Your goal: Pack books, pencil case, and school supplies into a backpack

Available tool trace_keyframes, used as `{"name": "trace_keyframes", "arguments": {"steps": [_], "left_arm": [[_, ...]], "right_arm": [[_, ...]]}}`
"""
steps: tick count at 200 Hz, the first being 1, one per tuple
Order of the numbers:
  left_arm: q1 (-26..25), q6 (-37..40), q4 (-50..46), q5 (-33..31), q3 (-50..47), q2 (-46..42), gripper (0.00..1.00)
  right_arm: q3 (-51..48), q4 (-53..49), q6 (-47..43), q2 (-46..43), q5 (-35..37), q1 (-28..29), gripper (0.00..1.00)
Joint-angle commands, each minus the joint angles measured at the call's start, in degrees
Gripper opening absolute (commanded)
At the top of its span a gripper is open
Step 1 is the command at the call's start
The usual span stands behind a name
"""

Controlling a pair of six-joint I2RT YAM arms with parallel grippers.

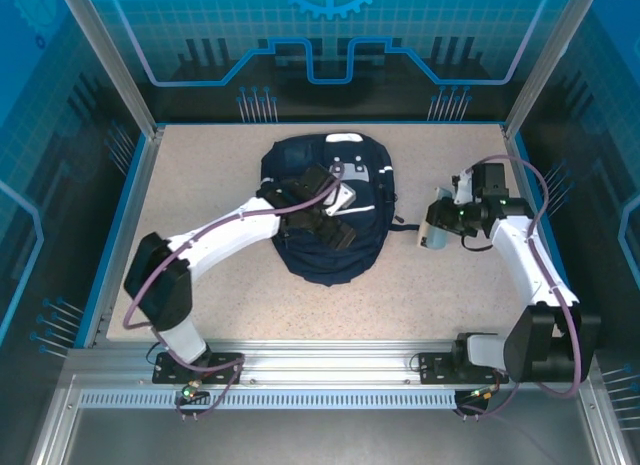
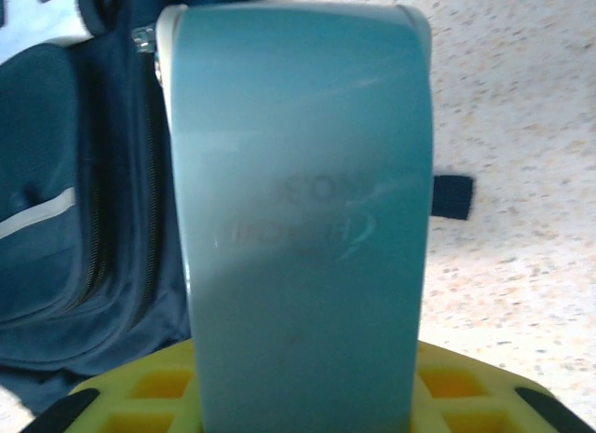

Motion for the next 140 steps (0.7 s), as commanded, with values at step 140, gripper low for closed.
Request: {"name": "trace_keyframes", "arguments": {"steps": [140], "left_arm": [[-0.02,10.39,-11.46,-16.84,21.34,13.58,0.51]], "right_arm": [[-4.63,3.34,3.85,-7.56,-9.05,1.12,0.24]]}}
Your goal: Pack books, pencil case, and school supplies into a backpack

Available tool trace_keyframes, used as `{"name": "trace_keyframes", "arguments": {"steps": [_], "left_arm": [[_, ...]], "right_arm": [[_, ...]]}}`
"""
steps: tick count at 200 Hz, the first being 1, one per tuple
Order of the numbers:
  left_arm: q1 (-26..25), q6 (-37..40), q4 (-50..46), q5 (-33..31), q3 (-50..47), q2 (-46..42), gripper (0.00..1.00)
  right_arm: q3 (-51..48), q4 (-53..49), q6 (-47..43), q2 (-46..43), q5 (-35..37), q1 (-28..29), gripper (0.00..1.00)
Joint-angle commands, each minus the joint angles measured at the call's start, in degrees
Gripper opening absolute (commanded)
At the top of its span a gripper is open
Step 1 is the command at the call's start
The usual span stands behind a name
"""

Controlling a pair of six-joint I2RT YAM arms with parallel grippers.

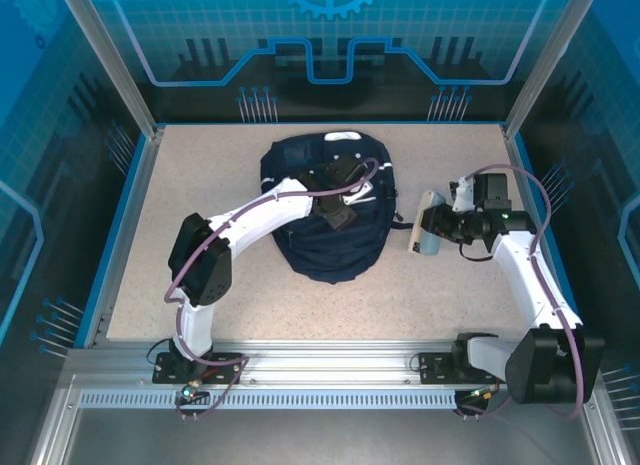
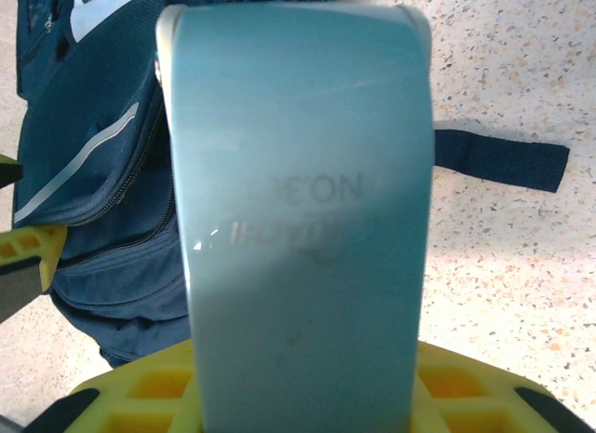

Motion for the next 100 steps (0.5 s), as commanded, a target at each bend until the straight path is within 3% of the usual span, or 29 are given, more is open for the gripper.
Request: {"name": "trace_keyframes", "arguments": {"steps": [1,37,75,100], "left_arm": [[0.91,1.4,-0.48,-3.22,1.66,-0.51,0.51],[0.84,2.71,3.66,-3.87,-2.07,0.58,0.48],[0.73,4.65,5.58,-4.38,-4.84,1.77,0.52],[0.76,4.28,8.11,-6.7,-5.2,0.96,0.37]], "right_arm": [[-0.54,2.04,1.82,-1.89,-2.61,0.82,0.24],[-3.2,6.18,6.31,-3.43,-6.84,1.69,0.24],[-4.92,7.86,9.03,-4.43,-8.18,3.35,0.23],[-4.98,8.09,10.13,-4.47,-7.94,4.03,0.23]]}}
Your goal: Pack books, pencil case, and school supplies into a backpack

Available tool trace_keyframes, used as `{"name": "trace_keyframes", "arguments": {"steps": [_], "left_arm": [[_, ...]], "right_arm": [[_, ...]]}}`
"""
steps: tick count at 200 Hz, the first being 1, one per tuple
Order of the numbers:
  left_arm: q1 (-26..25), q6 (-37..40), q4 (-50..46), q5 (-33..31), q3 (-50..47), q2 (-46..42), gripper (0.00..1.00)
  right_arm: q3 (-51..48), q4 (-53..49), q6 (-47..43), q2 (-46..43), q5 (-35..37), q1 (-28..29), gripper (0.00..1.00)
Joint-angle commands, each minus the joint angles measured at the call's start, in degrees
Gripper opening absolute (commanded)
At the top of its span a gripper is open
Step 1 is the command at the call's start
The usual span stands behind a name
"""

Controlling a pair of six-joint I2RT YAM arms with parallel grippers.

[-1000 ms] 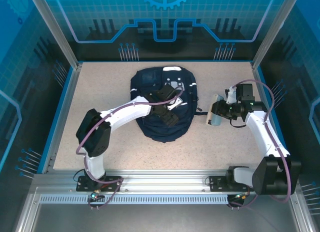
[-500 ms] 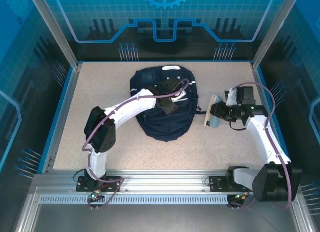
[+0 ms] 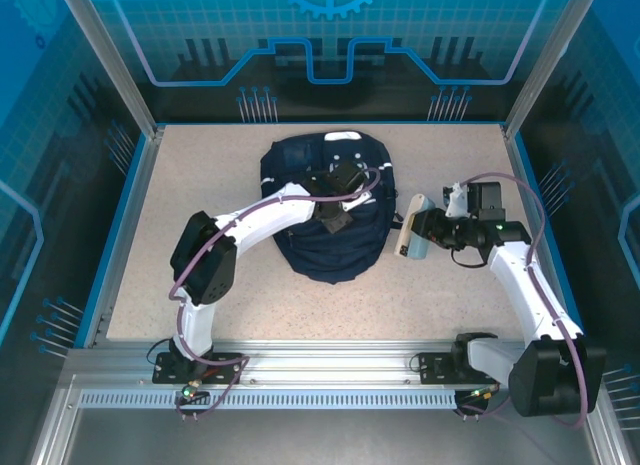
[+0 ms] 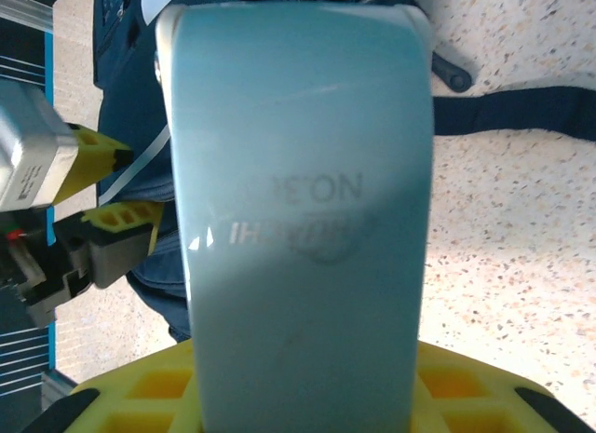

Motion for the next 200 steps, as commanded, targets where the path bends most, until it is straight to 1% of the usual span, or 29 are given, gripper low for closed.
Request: {"name": "trace_keyframes", "arguments": {"steps": [1,26,51,94,138,174,200], "left_arm": [[0.73,0.71,4.05,-4.88,-0.74,0.14,0.36],[0.39,-0.97,5.88,-4.64,0.19,-2.5,0.2],[-0.38,-4.2,8.21,-4.59,1.56,-6.34,0.12],[-2.81,-7.81,12.07,-4.09,3.77,-10.7,0.08],[-4.37,-10.06,12.6,-3.19,6.25,-11.37,0.06],[-4.63,-12.23,10.98,-3.49,9.96,-9.75,0.05],[-4.65,-14.58,9.96,-2.7,12.27,-8.74,0.05]], "right_arm": [[-0.1,2.8,2.53,-1.34,-2.18,1.14,0.23],[-1.4,5.21,5.46,-2.06,-2.85,2.5,0.22],[-2.34,8.65,9.36,-2.33,-4.65,4.93,0.22],[-2.19,16.02,16.43,1.07,-6.14,11.65,0.22],[-0.91,25.54,28.4,7.03,-6.66,13.89,0.21],[0.23,29.43,36.98,11.56,-2.97,14.9,0.21],[0.97,33.03,41.25,14.78,0.58,15.3,0.21]]}}
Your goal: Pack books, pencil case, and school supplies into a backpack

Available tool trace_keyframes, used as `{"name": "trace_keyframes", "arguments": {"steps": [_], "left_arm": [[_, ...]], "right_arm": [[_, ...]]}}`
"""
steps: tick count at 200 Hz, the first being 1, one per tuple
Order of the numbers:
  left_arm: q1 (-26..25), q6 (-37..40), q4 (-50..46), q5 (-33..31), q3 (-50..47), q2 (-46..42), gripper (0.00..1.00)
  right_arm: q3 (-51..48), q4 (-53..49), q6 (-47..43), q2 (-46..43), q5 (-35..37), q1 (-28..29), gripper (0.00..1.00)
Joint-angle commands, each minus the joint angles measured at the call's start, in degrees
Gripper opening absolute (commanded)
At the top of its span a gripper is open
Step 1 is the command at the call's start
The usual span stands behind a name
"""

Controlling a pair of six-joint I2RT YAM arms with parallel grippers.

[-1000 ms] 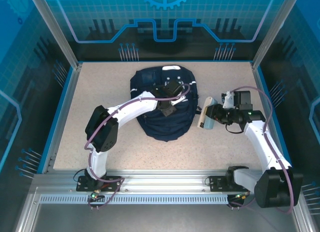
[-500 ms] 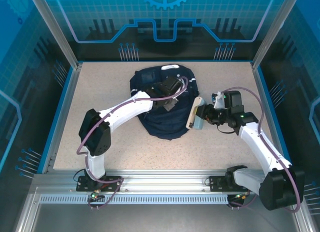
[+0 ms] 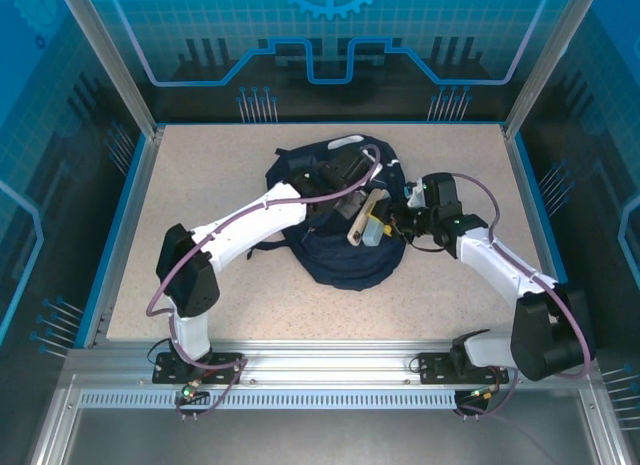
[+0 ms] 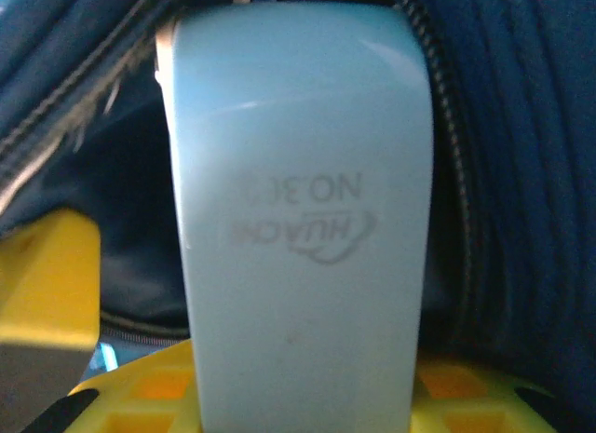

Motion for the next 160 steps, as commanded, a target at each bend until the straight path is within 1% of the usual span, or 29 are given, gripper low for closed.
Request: {"name": "trace_keyframes", "arguments": {"steps": [1,36,47,70,79,90,106,116,135,151,160], "left_arm": [[-0.75,-4.56,5.89,0.9,6.92,-2.13,0.05],[-0.74,-7.24,3.45,0.91,9.67,-0.55,0.05],[-0.74,-7.78,2.93,0.9,9.94,-0.36,0.05],[-0.65,-8.45,2.43,0.59,9.93,-0.05,0.05],[-0.56,-8.53,2.26,0.55,9.94,0.0,0.05],[-0.52,-8.66,1.97,0.56,9.86,0.01,0.05],[-0.17,-9.01,1.65,0.75,9.86,0.07,0.05],[0.1,-9.29,1.51,1.23,9.79,0.1,0.05],[0.43,-9.39,1.54,1.88,9.52,0.13,0.05],[0.83,-9.79,1.51,3.1,9.31,0.14,0.05],[0.9,-9.92,1.72,3.38,9.16,0.26,0.05]], "right_arm": [[2.51,6.79,7.24,2.55,4.06,0.84,0.21],[4.94,10.96,11.78,7.25,8.52,4.14,0.22],[4.57,14.72,13.48,8.87,8.58,4.66,0.23],[4.39,17.92,15.23,11.21,8.1,4.93,0.26],[3.97,18.63,15.38,11.27,8.36,4.93,0.29],[3.48,18.22,15.36,10.86,8.45,4.86,0.37],[3.16,16.19,15.16,9.47,8.94,4.69,0.52],[3.17,13.59,14.06,8.23,9.37,4.7,0.57],[4.04,4.22,9.65,5.13,11.93,4.82,0.62],[3.99,-1.43,7.65,2.54,14.21,4.93,0.62],[3.97,-3.92,6.68,1.58,15.0,5.01,0.6]]}}
